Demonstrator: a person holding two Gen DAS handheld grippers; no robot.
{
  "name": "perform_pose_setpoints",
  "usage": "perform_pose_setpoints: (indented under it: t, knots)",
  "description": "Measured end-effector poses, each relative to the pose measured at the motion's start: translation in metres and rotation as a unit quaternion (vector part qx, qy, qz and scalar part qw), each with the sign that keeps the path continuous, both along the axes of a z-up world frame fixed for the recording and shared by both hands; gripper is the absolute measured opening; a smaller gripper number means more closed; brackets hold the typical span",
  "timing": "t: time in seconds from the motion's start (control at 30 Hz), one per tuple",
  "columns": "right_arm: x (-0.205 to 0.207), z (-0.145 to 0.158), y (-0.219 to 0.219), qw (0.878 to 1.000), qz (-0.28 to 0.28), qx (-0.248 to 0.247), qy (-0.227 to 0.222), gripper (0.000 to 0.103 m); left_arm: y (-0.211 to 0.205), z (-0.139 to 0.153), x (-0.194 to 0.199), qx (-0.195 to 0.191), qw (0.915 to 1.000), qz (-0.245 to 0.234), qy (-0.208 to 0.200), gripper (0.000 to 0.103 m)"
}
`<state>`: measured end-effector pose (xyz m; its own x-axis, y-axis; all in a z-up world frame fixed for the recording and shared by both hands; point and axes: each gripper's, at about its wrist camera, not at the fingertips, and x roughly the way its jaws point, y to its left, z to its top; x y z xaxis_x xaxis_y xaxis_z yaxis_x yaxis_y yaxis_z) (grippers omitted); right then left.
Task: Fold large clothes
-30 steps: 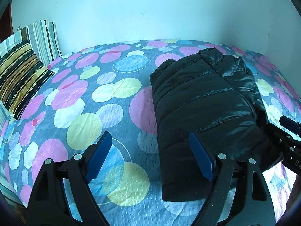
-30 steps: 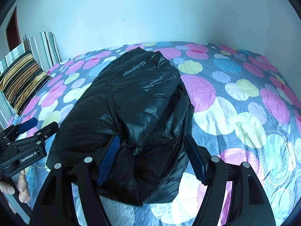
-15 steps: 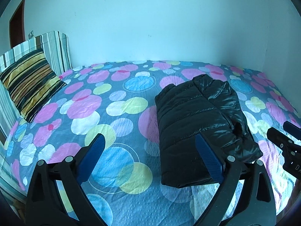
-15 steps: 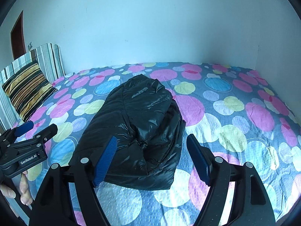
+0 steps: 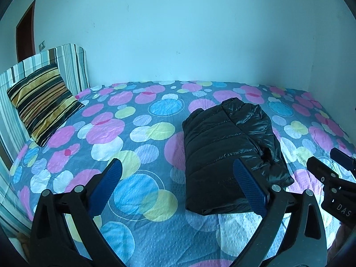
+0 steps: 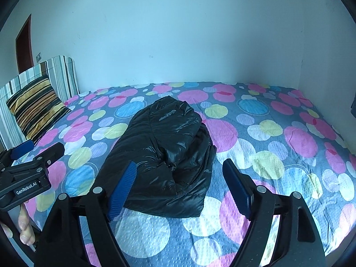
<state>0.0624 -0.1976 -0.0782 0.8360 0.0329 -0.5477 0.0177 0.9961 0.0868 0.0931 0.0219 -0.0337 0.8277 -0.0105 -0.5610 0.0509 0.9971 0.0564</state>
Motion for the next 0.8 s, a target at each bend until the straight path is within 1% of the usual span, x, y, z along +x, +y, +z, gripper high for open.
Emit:
perform_pose_setpoints:
  t: [0.43, 0.8]
  knots:
    - [-0.009, 0.004, 0.001, 1.000, 0.002, 0.001, -0.008, 0.079, -0.005, 0.004, -0.011, -0.007, 1.0000, 0.000, -0.003, 0.100]
    - [-0.012, 0.006, 0.003, 1.000, 0.003, 0.002, -0.010, 0.079, -0.007, 0.001, -0.011, -0.010, 0.9999, 0.003, -0.001, 0.100]
